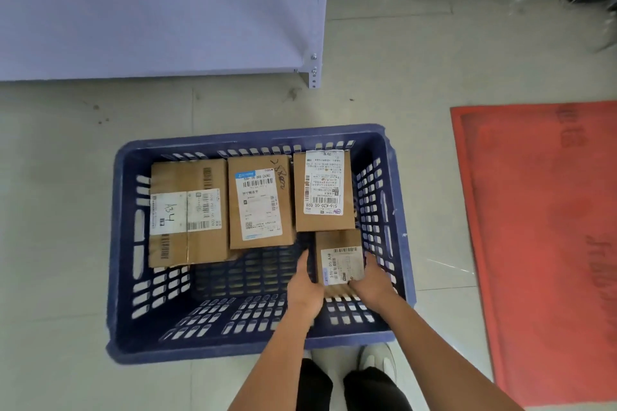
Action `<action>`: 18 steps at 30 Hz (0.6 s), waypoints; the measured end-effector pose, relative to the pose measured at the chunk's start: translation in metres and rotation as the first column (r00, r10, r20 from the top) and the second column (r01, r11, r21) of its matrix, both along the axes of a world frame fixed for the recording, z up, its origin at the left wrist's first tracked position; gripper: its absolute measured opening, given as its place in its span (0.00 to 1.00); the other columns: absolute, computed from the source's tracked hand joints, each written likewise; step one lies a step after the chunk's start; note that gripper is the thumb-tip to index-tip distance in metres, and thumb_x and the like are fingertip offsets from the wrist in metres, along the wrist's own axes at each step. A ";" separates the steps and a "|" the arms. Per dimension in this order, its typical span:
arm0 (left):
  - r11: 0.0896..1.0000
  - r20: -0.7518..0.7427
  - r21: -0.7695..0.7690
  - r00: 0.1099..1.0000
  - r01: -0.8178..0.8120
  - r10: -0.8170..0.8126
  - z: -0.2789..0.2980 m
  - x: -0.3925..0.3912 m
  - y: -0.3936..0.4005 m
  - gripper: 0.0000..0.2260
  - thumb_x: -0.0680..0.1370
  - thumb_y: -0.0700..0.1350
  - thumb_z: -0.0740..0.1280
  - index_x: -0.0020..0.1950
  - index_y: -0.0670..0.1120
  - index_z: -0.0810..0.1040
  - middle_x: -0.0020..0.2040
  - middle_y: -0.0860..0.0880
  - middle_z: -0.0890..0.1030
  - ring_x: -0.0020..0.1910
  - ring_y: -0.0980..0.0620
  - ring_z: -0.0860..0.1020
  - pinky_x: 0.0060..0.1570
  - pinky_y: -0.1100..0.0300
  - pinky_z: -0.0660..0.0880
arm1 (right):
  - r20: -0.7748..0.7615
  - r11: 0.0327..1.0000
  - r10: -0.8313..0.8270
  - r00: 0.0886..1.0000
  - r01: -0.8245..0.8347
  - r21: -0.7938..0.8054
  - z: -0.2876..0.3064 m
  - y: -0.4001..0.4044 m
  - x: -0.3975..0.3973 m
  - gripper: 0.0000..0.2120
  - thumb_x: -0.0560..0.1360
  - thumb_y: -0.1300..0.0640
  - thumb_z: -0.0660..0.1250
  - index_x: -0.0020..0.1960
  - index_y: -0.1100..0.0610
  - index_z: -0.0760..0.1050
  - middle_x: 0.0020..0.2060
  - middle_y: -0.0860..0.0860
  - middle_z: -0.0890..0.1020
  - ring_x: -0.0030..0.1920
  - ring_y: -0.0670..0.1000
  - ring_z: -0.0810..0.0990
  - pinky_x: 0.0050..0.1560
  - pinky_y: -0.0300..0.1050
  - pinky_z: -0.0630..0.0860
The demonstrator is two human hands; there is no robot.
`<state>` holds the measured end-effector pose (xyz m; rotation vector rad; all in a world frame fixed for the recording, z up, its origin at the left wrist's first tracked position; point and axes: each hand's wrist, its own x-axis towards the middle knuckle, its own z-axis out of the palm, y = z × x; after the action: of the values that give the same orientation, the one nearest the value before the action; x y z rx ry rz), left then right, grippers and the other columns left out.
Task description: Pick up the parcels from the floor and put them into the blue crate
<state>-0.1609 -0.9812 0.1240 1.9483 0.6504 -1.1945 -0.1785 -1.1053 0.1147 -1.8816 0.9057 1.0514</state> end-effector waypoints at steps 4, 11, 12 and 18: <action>0.986 0.019 -0.069 0.988 -0.150 0.152 0.091 0.001 0.008 0.31 0.76 0.32 0.62 0.76 0.51 0.58 0.71 0.42 0.68 0.66 0.41 0.72 0.63 0.49 0.72 | 0.022 0.997 0.014 1.000 -0.015 0.077 0.093 0.009 0.001 0.33 0.74 0.61 0.67 0.75 0.55 0.58 0.69 0.56 0.71 0.66 0.56 0.71 0.62 0.45 0.73; 0.954 0.197 -0.171 0.940 -0.248 0.280 0.294 -0.009 0.022 0.28 0.74 0.32 0.66 0.72 0.45 0.65 0.69 0.43 0.69 0.67 0.44 0.70 0.65 0.51 0.69 | 0.172 0.988 -0.097 0.980 0.074 0.138 0.280 0.019 -0.019 0.33 0.71 0.61 0.71 0.73 0.53 0.62 0.65 0.53 0.74 0.64 0.53 0.74 0.59 0.42 0.76; 0.950 0.202 -0.175 0.935 -0.258 0.292 0.317 -0.014 0.025 0.29 0.73 0.31 0.66 0.72 0.45 0.64 0.70 0.43 0.68 0.68 0.43 0.69 0.66 0.49 0.69 | 0.184 0.984 -0.108 0.977 0.077 0.163 0.306 0.020 -0.026 0.33 0.72 0.61 0.70 0.74 0.53 0.62 0.65 0.53 0.74 0.64 0.52 0.73 0.60 0.41 0.76; 0.912 0.212 -0.246 0.900 -0.328 0.381 0.413 -0.075 0.052 0.32 0.72 0.31 0.66 0.72 0.52 0.63 0.69 0.44 0.67 0.62 0.46 0.71 0.65 0.46 0.71 | 0.227 0.978 -0.076 0.971 0.028 0.207 0.433 0.036 -0.083 0.35 0.72 0.67 0.67 0.75 0.53 0.59 0.69 0.55 0.70 0.64 0.53 0.73 0.62 0.42 0.73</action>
<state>-0.2363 -0.9288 0.5373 1.6807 0.6817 -0.7361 -0.2617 -1.0689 0.5477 -1.7564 0.6817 0.8353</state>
